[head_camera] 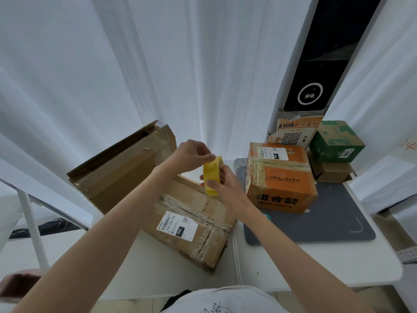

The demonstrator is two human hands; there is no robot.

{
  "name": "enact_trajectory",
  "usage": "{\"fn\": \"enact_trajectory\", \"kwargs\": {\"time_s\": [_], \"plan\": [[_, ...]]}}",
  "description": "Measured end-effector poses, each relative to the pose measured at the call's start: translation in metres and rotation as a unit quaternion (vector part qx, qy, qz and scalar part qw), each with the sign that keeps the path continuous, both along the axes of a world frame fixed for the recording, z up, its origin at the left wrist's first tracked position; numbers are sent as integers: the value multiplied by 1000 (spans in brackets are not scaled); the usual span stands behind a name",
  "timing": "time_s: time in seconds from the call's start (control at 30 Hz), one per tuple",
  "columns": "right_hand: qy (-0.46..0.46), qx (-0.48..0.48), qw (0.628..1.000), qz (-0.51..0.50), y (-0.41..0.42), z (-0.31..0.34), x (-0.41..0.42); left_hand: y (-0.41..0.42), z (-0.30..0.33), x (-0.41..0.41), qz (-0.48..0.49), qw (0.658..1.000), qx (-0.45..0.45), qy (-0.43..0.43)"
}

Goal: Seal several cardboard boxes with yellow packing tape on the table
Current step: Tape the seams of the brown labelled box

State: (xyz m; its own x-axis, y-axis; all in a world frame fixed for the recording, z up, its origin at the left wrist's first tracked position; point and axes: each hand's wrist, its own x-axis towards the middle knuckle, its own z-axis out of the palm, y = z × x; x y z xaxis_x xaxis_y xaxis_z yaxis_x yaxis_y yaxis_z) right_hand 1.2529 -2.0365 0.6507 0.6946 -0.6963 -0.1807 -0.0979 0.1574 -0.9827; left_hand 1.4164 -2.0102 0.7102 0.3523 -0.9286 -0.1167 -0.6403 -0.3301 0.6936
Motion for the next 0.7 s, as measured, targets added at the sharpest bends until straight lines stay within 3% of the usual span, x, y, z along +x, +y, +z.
{"fn": "enact_trajectory", "kwargs": {"time_s": [0.27,0.6,0.7], "plan": [[21,-21,999,14,0,-12,1,0,-12,19,-8,997,20,70],[76,-78,994,-4,-6,-32,7,2,-33,7,47,997,-63,-3],[83,-34,995,-37,-5,-37,5,6,-36,-1,22,996,-90,-4]]}}
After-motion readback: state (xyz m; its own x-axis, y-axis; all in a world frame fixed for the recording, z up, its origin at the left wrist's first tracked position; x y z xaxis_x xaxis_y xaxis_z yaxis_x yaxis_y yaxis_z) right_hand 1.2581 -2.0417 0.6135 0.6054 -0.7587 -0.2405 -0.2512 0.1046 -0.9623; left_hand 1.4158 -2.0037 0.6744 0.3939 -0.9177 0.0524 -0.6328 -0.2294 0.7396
